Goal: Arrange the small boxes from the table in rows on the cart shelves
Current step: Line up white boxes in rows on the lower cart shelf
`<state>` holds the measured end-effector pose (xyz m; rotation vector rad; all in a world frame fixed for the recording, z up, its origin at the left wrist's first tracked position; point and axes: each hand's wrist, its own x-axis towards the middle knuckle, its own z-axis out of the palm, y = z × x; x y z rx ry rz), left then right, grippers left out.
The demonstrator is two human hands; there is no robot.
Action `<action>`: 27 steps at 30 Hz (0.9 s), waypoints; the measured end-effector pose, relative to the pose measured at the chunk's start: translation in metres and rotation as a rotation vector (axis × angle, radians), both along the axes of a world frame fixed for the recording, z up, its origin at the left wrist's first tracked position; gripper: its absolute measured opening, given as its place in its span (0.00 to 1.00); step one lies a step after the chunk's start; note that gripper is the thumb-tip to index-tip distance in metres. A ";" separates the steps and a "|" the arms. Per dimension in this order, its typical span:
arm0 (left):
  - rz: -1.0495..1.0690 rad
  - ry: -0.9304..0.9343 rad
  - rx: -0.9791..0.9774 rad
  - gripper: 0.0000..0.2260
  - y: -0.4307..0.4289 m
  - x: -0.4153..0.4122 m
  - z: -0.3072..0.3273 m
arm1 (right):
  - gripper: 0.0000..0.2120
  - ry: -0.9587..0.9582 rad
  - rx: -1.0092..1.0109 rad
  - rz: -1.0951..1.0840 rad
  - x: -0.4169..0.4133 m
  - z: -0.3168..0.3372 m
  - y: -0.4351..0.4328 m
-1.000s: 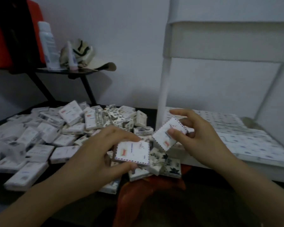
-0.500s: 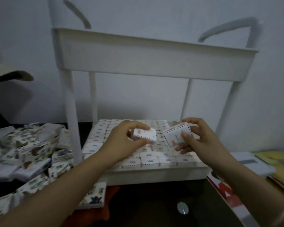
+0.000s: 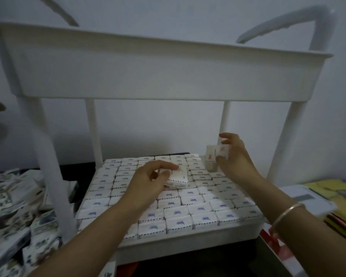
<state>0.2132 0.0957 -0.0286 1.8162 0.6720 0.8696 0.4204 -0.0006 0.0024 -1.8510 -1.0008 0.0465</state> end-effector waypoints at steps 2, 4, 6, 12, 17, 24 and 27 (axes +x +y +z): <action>0.001 0.009 0.022 0.13 0.001 0.000 -0.001 | 0.29 0.101 0.035 -0.058 0.005 -0.005 0.008; -0.003 0.012 0.045 0.13 0.001 -0.001 -0.003 | 0.27 0.142 0.046 -0.106 0.009 -0.013 0.011; -0.002 0.022 0.069 0.13 0.001 -0.001 -0.004 | 0.22 0.129 0.031 -0.128 0.009 -0.023 0.010; 0.000 0.039 0.093 0.12 0.000 0.000 -0.004 | 0.20 -0.002 -0.059 -0.132 0.011 -0.030 0.011; -0.024 0.048 0.078 0.12 -0.002 -0.002 -0.003 | 0.20 0.034 -0.051 -0.117 0.015 -0.031 0.012; 0.016 0.045 0.032 0.12 -0.003 0.001 0.002 | 0.21 0.060 -0.050 -0.121 0.016 -0.031 0.012; 0.020 0.012 -0.012 0.14 -0.002 0.005 0.005 | 0.21 0.133 -0.007 -0.139 0.016 -0.032 0.012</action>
